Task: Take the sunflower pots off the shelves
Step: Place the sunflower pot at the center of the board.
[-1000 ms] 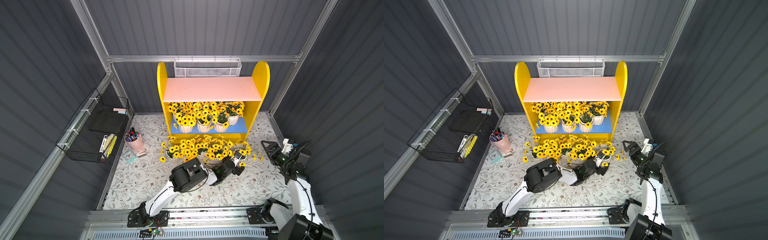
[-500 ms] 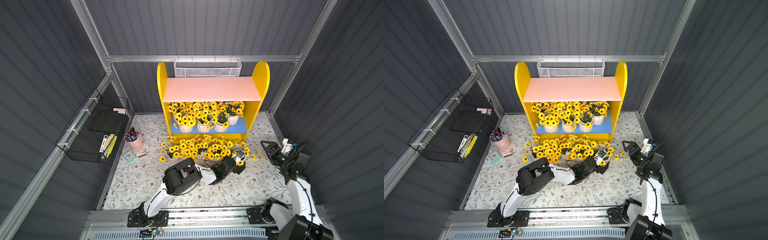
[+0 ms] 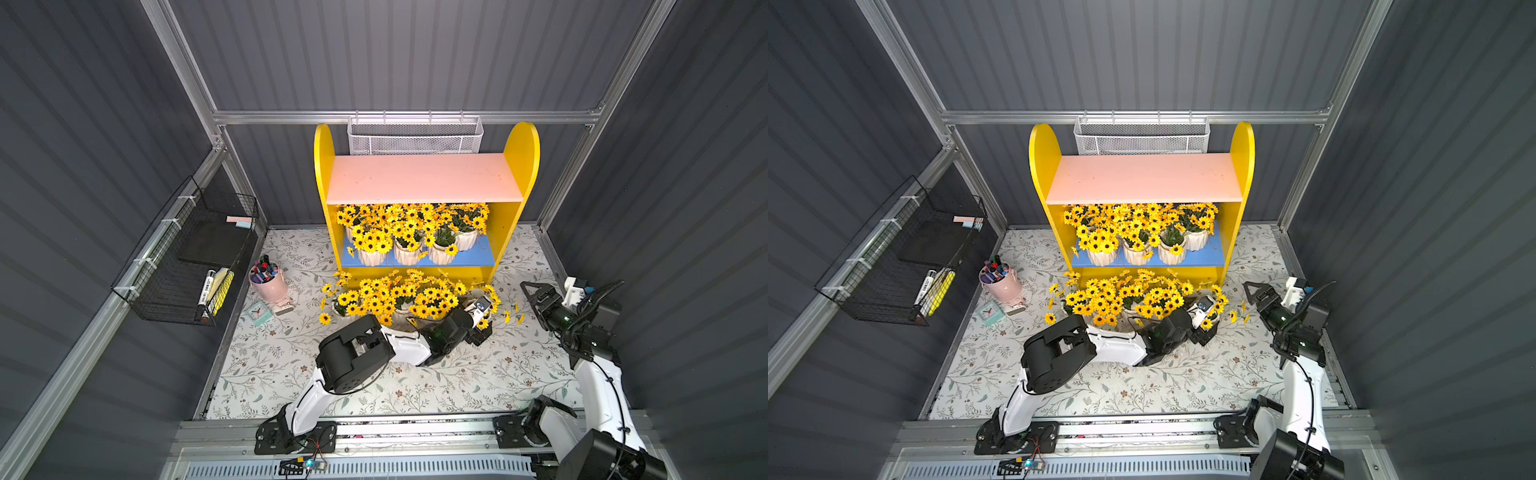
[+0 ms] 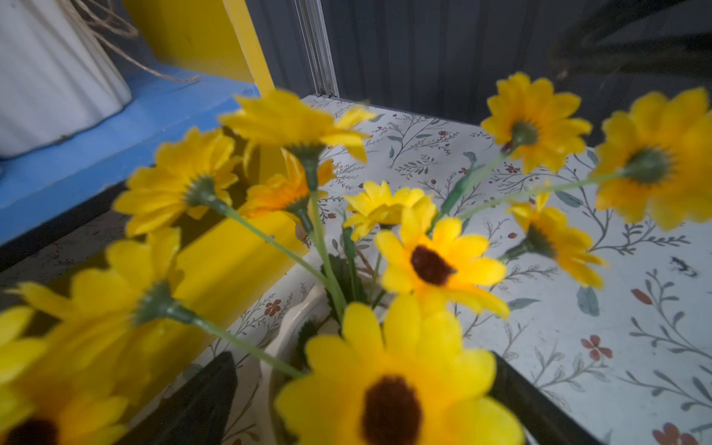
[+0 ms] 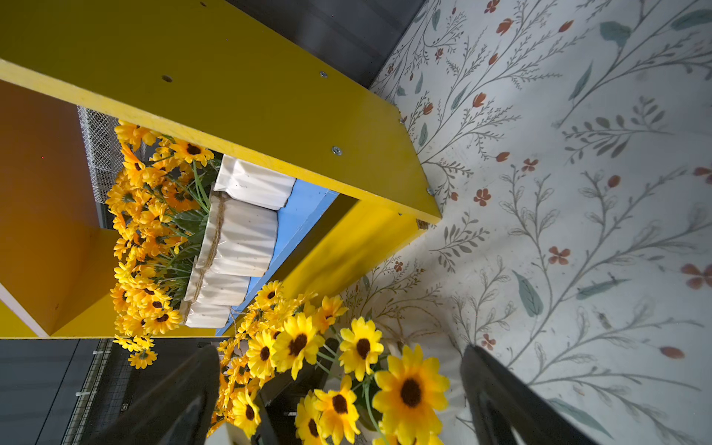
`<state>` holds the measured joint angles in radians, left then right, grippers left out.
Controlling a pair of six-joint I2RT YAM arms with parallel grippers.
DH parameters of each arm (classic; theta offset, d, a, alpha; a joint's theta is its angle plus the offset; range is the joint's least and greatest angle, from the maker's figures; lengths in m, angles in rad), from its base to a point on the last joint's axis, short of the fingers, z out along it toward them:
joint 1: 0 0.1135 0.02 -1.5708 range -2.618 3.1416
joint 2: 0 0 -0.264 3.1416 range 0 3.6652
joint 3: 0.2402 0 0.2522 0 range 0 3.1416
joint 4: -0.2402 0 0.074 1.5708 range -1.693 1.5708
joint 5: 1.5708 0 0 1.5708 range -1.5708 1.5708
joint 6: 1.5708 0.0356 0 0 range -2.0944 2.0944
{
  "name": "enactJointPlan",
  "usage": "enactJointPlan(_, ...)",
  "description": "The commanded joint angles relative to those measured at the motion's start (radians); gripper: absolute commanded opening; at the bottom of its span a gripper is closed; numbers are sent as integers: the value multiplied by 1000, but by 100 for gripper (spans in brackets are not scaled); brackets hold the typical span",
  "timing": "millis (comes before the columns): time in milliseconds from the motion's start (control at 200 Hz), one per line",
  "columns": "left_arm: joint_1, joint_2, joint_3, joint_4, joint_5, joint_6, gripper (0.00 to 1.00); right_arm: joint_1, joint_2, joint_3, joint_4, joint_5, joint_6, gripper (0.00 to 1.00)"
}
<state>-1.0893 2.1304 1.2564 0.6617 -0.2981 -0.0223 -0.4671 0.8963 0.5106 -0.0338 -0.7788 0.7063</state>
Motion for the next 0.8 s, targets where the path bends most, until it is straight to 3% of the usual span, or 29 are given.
enactJointPlan(0, 2, -60, -16, -54, 7, 17, 99, 7, -4, 15, -23, -14, 6, 99)
enactJointPlan(200, 0, -107, -38, -95, 9, 30, 99, 8, 3, 12, -35, -10, 4, 99)
enactJointPlan(565, -27, -358, 0, -306, 209, 23, 99, 105, -44, 36, -242, 64, -56, 94)
enactJointPlan(670, -27, -444, 44, -434, 199, 5, 99, 131, -97, 40, -338, 76, -86, 89)
enactJointPlan(795, -21, -527, 124, -640, 34, 37, 99, 227, -175, 35, -383, 131, -73, 86)
